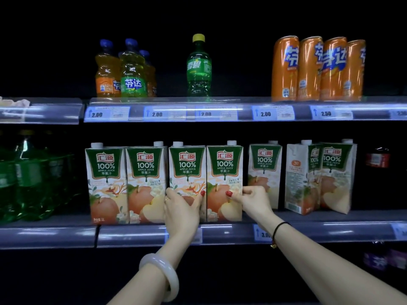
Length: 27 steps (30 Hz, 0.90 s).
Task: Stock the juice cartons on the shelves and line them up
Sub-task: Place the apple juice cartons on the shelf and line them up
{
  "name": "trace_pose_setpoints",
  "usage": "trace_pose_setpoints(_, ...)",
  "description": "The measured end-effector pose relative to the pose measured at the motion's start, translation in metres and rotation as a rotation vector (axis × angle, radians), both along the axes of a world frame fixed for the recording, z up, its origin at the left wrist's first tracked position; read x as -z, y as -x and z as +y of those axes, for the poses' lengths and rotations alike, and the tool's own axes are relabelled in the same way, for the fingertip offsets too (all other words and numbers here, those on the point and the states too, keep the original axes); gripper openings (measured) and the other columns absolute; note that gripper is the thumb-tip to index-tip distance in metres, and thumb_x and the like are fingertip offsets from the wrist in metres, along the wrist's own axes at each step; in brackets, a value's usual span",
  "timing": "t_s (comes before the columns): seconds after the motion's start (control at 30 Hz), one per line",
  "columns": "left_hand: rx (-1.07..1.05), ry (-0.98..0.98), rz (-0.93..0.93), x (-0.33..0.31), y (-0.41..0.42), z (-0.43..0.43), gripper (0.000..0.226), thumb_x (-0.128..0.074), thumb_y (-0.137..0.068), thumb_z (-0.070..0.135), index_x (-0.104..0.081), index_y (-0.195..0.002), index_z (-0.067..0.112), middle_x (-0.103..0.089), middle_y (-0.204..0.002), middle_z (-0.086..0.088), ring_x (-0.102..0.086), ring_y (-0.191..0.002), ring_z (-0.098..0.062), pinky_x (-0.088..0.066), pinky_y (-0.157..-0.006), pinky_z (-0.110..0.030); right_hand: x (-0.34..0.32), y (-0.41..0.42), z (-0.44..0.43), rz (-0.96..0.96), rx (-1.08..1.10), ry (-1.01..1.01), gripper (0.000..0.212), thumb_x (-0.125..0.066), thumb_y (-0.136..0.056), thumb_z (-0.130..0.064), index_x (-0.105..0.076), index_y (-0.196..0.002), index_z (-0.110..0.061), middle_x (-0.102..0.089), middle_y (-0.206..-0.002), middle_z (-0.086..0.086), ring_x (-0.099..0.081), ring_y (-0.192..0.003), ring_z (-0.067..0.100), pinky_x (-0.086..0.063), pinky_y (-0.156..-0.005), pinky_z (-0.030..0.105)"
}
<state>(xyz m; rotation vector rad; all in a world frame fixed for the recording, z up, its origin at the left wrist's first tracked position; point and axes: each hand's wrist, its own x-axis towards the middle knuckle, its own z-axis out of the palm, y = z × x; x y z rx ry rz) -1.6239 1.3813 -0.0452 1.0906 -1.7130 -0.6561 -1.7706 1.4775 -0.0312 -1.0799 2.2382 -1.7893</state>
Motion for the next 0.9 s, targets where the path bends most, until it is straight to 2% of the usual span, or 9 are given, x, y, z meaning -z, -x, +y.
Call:
trace_pose_setpoints(0.13, 0.034, 0.002, -0.042, 0.001, -0.008, -0.001, 0.067, -0.062, -0.083, 0.045, -0.031, -0.129, 0.008, -0.056, -0.119, -0.015, -0.053, -0.109, -0.034, -0.047, -0.083, -0.043, 0.001, 0.0, 0.001, 0.011, 0.0, 0.002, 0.039, -0.078, -0.072, -0.036, -0.073, -0.089, -0.001, -0.074, -0.093, 0.014, -0.066, -0.098, 0.032, -0.053, -0.086, 0.049)
trace_pose_setpoints(0.23, 0.024, 0.015, -0.099, 0.002, -0.014, -0.002, 0.065, -0.059, -0.085, 0.044, -0.031, -0.133, 0.01, -0.056, -0.124, -0.011, -0.053, -0.113, -0.033, -0.046, -0.087, -0.044, 0.006, 0.0, 0.003, 0.005, -0.028, 0.005, 0.039, -0.075, -0.077, -0.029, -0.07, -0.102, 0.0, -0.072, -0.105, 0.012, -0.064, -0.107, 0.029, -0.051, -0.093, 0.047)
trace_pose_setpoints(0.33, -0.022, 0.042, -0.152, 0.001, -0.016, -0.002, 0.056, -0.058, -0.086, 0.045, -0.037, -0.126, 0.011, -0.059, -0.12, -0.01, -0.055, -0.109, -0.032, -0.044, -0.084, -0.042, 0.009, -0.002, 0.01, -0.051, -0.101, 0.0, 0.045, -0.072, -0.082, -0.022, -0.062, -0.123, -0.009, -0.063, -0.125, 0.005, -0.054, -0.122, 0.019, -0.042, -0.105, 0.036)
trace_pose_setpoints(0.4, -0.04, 0.039, -0.159, 0.0, -0.016, 0.0, 0.054, -0.058, -0.085, 0.046, -0.04, -0.122, 0.01, -0.06, -0.117, -0.01, -0.056, -0.107, -0.031, -0.043, -0.083, -0.041, 0.009, -0.004, 0.015, -0.073, -0.151, -0.007, 0.048, -0.069, -0.084, -0.018, -0.057, -0.129, -0.01, -0.059, -0.13, 0.003, -0.05, -0.126, 0.017, -0.039, -0.108, 0.036)
trace_pose_setpoints(0.53, -0.079, 0.016, -0.184, -0.001, -0.012, 0.002, 0.059, -0.059, -0.084, 0.048, -0.039, -0.125, 0.01, -0.058, -0.12, -0.011, -0.055, -0.109, -0.032, -0.041, -0.09, -0.045, 0.009, -0.008, 0.027, -0.134, -0.216, 0.033, 0.049, -0.068, -0.085, -0.015, -0.054, -0.131, -0.005, -0.058, -0.132, 0.009, -0.051, -0.126, 0.021, -0.04, -0.108, 0.042)
trace_pose_setpoints(0.63, -0.1, -0.026, -0.197, -0.006, -0.01, 0.004, 0.06, -0.06, -0.083, 0.049, -0.041, -0.124, 0.01, -0.059, -0.119, -0.013, -0.055, -0.109, -0.034, -0.042, -0.091, -0.046, 0.009, -0.004, 0.04, -0.132, -0.179, 0.031, 0.054, -0.068, -0.085, -0.018, -0.05, -0.132, -0.002, -0.056, -0.133, 0.013, -0.053, -0.123, 0.022, -0.043, -0.105, 0.04)
trace_pose_setpoints(0.7, -0.144, -0.043, -0.215, -0.009, -0.008, 0.009, 0.063, -0.06, -0.082, 0.048, -0.04, -0.127, 0.007, -0.054, -0.125, -0.017, -0.048, -0.117, -0.036, -0.04, -0.092, -0.048, 0.01, 0.003, 0.052, -0.132, -0.165, 0.029, 0.054, -0.067, -0.085, -0.018, -0.049, -0.133, -0.002, -0.055, -0.134, 0.013, -0.052, -0.123, 0.021, -0.043, -0.104, 0.037)
trace_pose_setpoints(0.8, -0.207, 0.04, -0.209, -0.011, 0.0, 0.031, 0.076, -0.062, -0.081, 0.044, -0.031, -0.138, 0.005, -0.038, -0.137, -0.027, -0.03, -0.13, -0.04, -0.036, -0.097, -0.053, 0.007, 0.02, 0.071, -0.126, -0.153, 0.033, 0.053, -0.065, -0.087, -0.014, -0.047, -0.134, 0.0, -0.053, -0.136, 0.013, -0.051, -0.124, 0.022, -0.043, -0.101, 0.035)
trace_pose_setpoints(0.9, -0.138, 0.151, -0.193, -0.014, 0.021, 0.064, 0.08, -0.066, -0.078, 0.044, -0.028, -0.142, 0.014, -0.036, -0.139, -0.023, -0.031, -0.129, -0.039, -0.036, -0.098, -0.052, 0.003, 0.039, 0.092, -0.141, -0.175, 0.014, 0.054, -0.065, -0.087, -0.014, -0.045, -0.136, -0.001, -0.05, -0.138, 0.012, -0.049, -0.126, 0.021, -0.042, -0.103, 0.036)
